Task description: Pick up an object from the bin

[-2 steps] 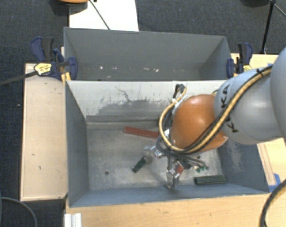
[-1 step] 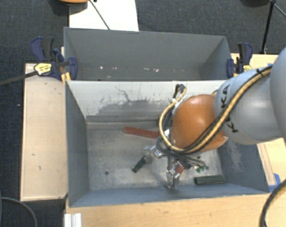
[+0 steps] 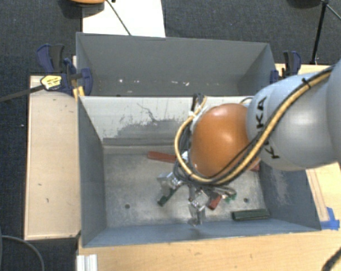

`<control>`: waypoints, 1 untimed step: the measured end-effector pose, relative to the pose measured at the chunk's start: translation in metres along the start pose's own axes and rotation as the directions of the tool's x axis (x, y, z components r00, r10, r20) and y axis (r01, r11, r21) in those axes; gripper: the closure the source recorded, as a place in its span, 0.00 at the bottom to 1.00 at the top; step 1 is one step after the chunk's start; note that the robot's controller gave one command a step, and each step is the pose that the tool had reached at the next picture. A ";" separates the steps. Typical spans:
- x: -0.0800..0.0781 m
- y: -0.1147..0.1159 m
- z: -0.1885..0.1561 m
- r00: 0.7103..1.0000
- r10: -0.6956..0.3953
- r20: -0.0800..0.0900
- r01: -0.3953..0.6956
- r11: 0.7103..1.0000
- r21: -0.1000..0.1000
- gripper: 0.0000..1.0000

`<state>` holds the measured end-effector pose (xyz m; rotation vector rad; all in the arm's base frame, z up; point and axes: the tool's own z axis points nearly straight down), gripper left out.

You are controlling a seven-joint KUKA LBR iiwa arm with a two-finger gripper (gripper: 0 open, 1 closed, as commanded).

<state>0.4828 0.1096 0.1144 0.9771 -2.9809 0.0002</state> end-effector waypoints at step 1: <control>-0.023 0.027 -0.033 0.999 -0.053 0.013 0.053 0.999 0.002 0.00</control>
Offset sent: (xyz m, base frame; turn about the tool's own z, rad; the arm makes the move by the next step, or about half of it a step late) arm 0.0617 -0.0296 -0.0444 -0.2622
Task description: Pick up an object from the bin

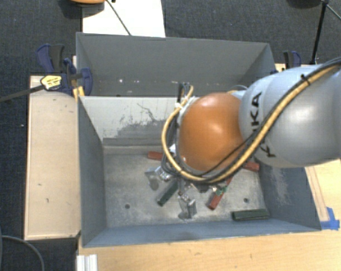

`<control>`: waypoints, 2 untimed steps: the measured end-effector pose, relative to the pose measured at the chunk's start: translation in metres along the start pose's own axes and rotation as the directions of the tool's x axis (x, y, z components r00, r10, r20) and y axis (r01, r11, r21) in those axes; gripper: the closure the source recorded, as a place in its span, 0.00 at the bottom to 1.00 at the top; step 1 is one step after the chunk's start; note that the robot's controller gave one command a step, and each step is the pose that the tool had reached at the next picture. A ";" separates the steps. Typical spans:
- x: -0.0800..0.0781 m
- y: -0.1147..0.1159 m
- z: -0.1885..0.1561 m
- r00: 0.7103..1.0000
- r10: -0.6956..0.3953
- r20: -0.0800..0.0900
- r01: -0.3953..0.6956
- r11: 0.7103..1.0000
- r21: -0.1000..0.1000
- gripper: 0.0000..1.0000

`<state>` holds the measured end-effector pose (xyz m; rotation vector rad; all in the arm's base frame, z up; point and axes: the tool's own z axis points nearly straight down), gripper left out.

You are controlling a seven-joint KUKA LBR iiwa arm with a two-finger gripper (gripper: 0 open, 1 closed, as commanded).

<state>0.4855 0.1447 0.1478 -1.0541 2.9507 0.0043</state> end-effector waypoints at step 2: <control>-0.004 -0.087 0.078 0.979 -0.202 -0.006 0.202 0.979 -0.003 1.00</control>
Offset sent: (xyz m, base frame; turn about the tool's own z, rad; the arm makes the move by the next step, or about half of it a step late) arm 0.0000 0.0000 0.0000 0.0000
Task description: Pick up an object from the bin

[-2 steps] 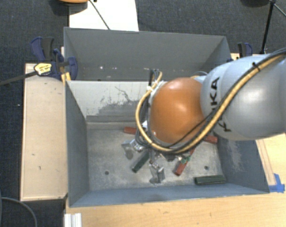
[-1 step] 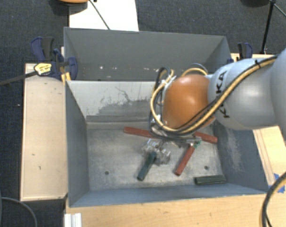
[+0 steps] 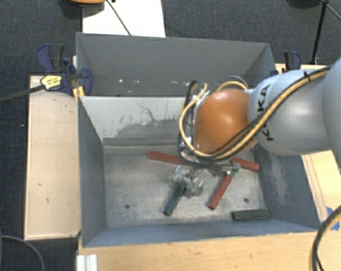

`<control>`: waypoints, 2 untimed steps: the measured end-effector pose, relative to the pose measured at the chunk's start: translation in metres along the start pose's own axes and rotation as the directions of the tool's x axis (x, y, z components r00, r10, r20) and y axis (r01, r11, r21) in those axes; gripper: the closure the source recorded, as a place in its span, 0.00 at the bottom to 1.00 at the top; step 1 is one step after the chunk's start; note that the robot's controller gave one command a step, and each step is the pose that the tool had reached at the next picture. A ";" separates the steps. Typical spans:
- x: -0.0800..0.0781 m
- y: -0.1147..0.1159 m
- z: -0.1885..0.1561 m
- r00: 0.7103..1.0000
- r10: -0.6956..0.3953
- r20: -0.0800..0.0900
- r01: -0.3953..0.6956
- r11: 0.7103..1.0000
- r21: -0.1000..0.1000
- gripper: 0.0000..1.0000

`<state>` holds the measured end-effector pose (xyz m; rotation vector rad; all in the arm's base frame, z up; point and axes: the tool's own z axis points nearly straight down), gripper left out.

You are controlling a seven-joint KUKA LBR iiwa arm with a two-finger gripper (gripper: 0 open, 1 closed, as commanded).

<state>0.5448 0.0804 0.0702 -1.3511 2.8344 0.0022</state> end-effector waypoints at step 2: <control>0.028 -0.024 -0.123 1.000 -0.009 0.000 0.009 1.000 0.000 1.00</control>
Offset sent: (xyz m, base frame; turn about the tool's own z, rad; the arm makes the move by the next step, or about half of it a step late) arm 0.0000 0.0000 0.0000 0.0000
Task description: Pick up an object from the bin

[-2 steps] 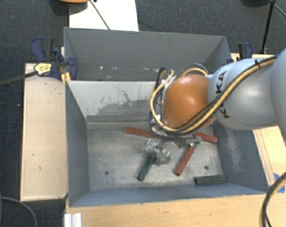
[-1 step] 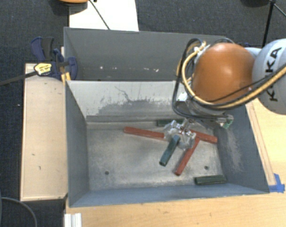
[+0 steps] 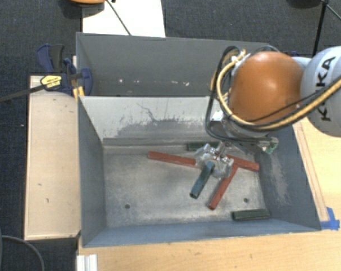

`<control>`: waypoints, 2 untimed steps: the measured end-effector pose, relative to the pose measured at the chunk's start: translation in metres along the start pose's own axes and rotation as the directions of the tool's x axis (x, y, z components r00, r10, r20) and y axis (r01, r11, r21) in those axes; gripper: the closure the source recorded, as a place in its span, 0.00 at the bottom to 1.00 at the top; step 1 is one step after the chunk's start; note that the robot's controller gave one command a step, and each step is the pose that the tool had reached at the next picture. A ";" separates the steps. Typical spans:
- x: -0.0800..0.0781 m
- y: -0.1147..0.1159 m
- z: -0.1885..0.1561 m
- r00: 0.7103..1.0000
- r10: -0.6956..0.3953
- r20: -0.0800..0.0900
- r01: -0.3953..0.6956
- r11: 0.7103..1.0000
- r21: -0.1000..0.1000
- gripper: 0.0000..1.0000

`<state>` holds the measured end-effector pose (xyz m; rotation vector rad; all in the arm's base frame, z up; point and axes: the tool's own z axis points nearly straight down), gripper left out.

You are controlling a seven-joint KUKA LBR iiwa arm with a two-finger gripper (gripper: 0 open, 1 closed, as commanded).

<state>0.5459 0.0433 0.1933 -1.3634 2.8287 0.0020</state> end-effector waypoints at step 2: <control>0.012 -0.022 -0.050 0.987 -0.164 -0.001 0.164 0.986 -0.004 1.00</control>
Offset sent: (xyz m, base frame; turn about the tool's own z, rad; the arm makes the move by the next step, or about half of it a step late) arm 0.0257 -0.0774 0.1425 -0.1928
